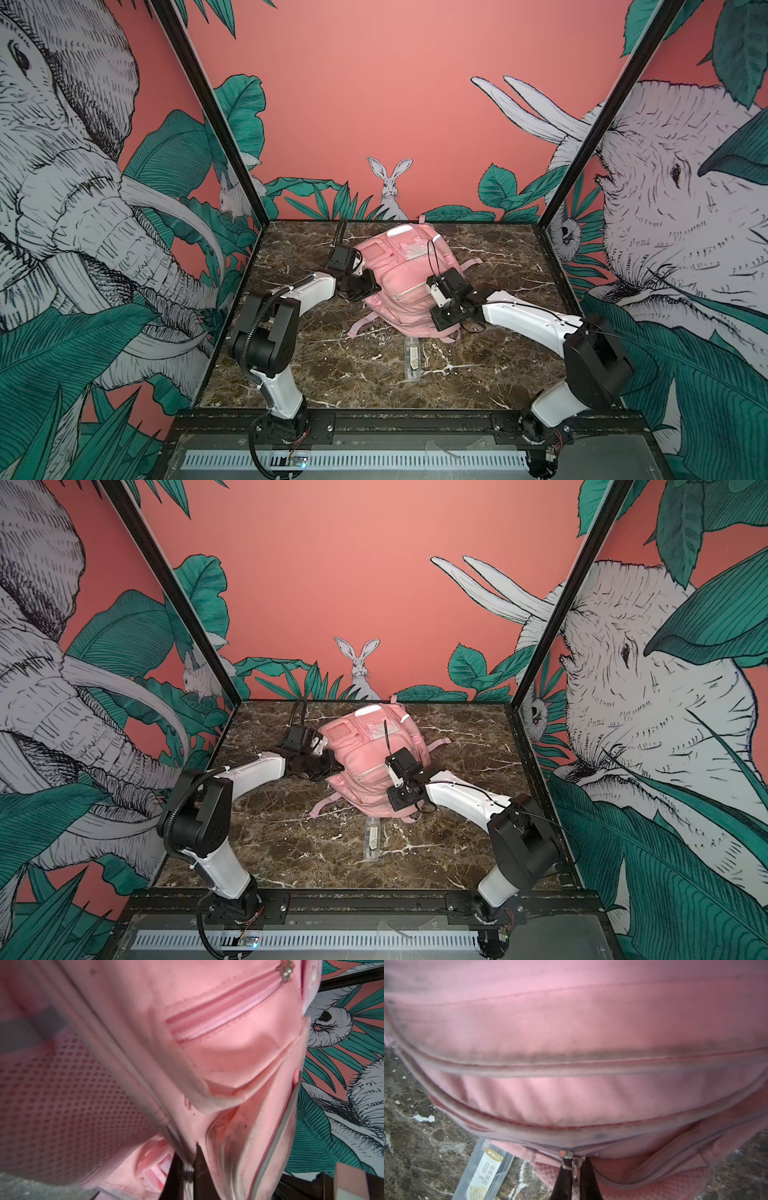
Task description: Pack the student bag
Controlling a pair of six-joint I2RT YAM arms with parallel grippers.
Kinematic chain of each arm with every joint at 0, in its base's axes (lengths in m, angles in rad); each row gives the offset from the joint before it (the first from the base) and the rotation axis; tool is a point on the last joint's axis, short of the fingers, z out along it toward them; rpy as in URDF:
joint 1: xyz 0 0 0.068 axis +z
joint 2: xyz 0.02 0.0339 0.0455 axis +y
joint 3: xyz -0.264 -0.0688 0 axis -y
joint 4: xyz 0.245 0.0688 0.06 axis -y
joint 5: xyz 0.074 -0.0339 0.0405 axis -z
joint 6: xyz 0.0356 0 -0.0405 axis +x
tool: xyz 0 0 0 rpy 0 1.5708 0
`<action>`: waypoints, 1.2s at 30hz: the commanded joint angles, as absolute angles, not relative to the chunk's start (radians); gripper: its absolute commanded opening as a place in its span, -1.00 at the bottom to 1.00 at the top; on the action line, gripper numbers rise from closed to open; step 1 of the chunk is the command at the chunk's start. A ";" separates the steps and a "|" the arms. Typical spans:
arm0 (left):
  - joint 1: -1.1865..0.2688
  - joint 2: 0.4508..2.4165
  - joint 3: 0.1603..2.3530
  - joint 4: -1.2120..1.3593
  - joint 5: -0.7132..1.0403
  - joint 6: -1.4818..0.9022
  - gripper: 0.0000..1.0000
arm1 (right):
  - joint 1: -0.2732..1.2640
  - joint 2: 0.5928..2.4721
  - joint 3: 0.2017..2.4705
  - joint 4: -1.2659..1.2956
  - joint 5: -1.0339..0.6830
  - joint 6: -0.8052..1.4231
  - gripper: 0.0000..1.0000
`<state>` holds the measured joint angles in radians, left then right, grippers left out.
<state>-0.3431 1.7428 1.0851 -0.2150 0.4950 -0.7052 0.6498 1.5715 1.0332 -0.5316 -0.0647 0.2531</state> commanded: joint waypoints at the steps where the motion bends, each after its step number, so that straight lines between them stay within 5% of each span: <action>1: -0.278 1.690 1.069 -0.245 0.349 -0.682 -1.00 | 0.598 1.544 1.016 -0.665 0.008 0.245 -1.00; 25: -0.271 1.869 1.266 -0.217 0.344 -0.730 -1.00 | 0.703 1.567 1.047 -0.593 -0.096 0.263 -1.00; 30: -0.272 1.914 1.336 -0.258 0.371 -0.709 -0.76 | 0.742 1.584 1.068 -0.584 -0.095 0.271 -1.00; 36: -0.272 1.827 1.251 -0.261 0.371 -0.695 -0.19 | 0.759 1.588 1.088 -0.586 -0.100 0.268 -1.00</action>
